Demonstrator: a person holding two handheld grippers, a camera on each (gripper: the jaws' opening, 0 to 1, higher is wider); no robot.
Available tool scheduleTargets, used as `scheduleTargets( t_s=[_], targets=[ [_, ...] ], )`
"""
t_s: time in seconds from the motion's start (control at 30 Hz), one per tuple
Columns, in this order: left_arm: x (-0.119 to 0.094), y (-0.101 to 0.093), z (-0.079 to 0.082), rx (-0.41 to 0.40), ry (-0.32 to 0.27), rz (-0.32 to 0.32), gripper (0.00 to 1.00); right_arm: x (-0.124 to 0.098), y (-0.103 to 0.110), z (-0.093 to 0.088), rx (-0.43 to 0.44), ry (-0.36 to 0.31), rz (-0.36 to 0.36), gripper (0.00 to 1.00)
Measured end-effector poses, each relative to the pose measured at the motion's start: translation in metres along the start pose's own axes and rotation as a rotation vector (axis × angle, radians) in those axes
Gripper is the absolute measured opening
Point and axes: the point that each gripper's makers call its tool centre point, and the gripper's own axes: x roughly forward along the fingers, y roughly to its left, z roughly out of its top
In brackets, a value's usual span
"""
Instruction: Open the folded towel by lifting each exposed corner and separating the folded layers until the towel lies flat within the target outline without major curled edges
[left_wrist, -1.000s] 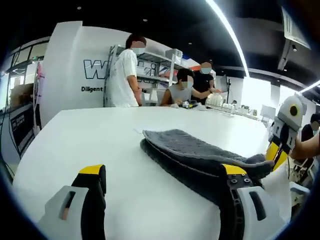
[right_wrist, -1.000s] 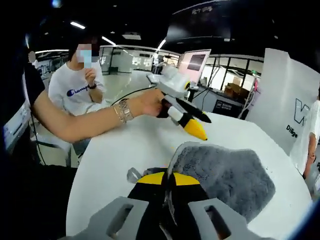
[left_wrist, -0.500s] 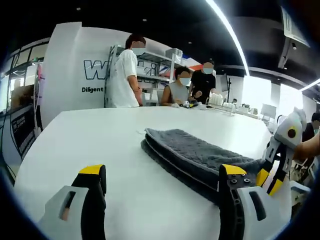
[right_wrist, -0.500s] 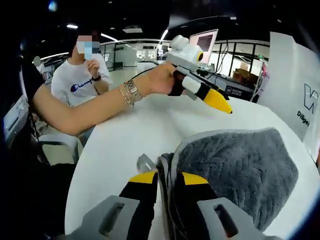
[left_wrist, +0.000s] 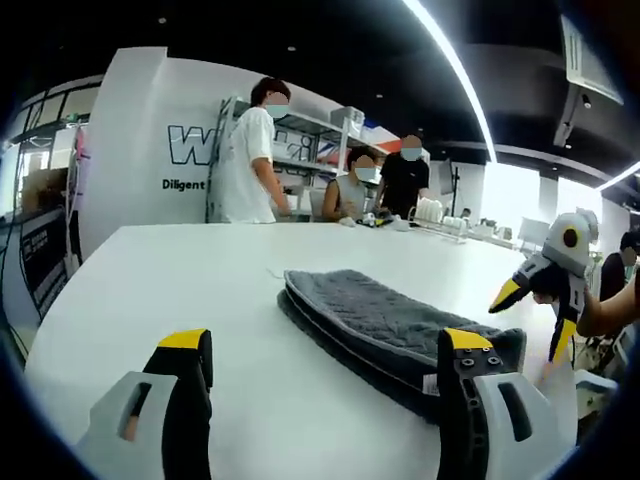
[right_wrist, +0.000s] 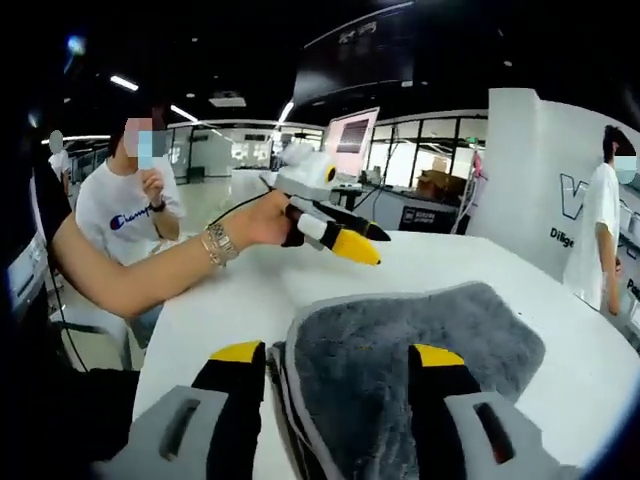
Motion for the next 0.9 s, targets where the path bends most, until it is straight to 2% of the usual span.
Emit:
scheduleTargets(
  t_s=[0.13, 0.3, 0.43, 0.53, 0.7, 0.73, 0.77, 0.9],
  targets=[
    [0.001, 0.001, 0.006, 0.0, -0.011, -0.008, 0.92, -0.013, -0.026, -0.004, 0.051, -0.009, -0.073, 0.81],
    [0.001, -0.007, 0.01, -0.01, -0.033, -0.037, 0.92, -0.018, -0.051, -0.003, 0.103, -0.034, -0.119, 0.98],
    [-0.001, -0.011, 0.007, -0.002, -0.025, -0.029, 0.92, -0.016, -0.071, -0.001, 0.117, -0.045, -0.16, 1.0],
    [-0.002, -0.014, 0.002, 0.001, -0.011, -0.024, 0.92, -0.01, -0.079, -0.007, 0.121, -0.052, -0.165, 1.0],
    [0.001, -0.011, -0.001, 0.004, 0.011, -0.021, 0.92, -0.004, -0.08, -0.025, 0.162, -0.067, -0.149, 0.99],
    [0.002, -0.009, 0.0, 0.01, 0.014, -0.022, 0.92, -0.004, -0.078, -0.031, 0.185, -0.046, -0.145, 0.99],
    [0.003, -0.008, 0.001, 0.015, 0.017, -0.021, 0.92, -0.005, -0.073, -0.037, 0.179, -0.01, -0.126, 0.99],
    [0.004, -0.011, 0.005, 0.038, 0.017, -0.024, 0.92, -0.01, -0.071, -0.039, 0.148, -0.003, -0.114, 0.99]
  ],
)
